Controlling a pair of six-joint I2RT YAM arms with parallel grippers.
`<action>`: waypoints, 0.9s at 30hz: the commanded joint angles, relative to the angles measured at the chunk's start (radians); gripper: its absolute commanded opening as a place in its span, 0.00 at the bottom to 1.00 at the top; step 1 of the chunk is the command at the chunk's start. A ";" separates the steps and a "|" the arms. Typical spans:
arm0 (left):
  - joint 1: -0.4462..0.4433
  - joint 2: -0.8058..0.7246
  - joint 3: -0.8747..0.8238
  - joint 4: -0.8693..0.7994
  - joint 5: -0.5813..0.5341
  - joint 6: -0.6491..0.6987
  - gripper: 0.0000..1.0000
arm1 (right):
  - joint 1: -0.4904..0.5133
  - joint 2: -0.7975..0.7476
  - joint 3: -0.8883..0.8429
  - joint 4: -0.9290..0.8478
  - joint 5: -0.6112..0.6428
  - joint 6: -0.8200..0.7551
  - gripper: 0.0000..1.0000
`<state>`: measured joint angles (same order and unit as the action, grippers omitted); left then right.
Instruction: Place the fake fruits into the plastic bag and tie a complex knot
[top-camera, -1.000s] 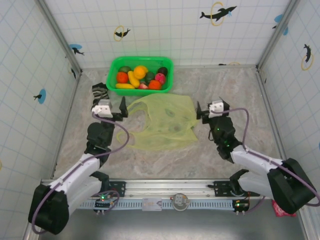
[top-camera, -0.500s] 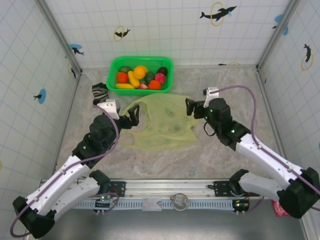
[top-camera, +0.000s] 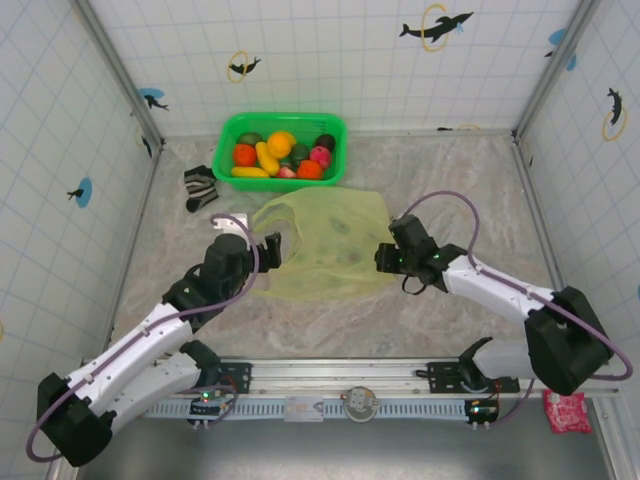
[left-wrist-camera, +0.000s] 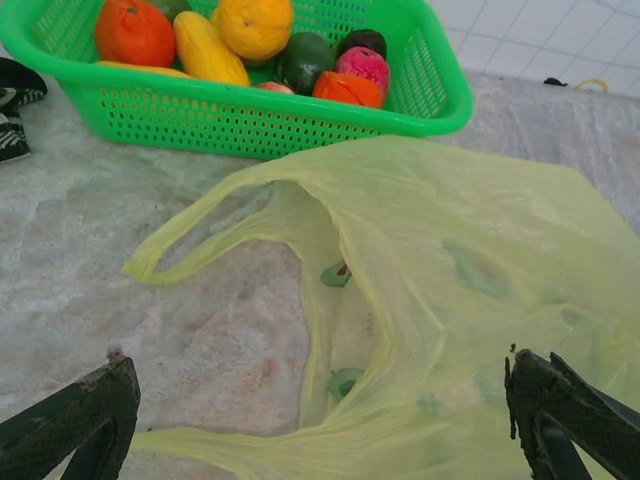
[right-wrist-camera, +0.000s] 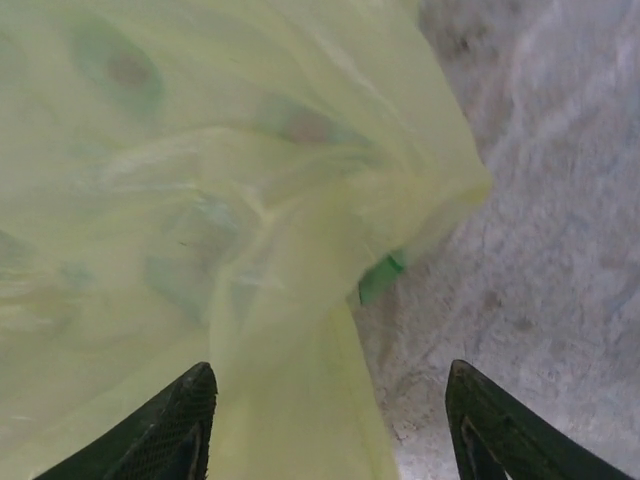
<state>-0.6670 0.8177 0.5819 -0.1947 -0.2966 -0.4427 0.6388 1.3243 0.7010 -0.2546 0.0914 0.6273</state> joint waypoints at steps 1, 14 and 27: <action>0.000 -0.016 -0.010 -0.004 0.016 0.021 0.96 | -0.031 0.047 -0.023 0.037 -0.032 0.070 0.51; 0.000 -0.050 -0.021 -0.006 -0.015 0.035 0.95 | -0.191 0.170 0.071 -0.032 0.070 -0.080 0.10; 0.000 -0.016 -0.017 0.003 -0.003 0.042 0.95 | -0.098 0.004 0.064 -0.020 -0.205 -0.011 0.57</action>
<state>-0.6670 0.7967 0.5686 -0.1944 -0.3000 -0.4194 0.4915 1.3457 0.7490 -0.2813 -0.0563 0.5674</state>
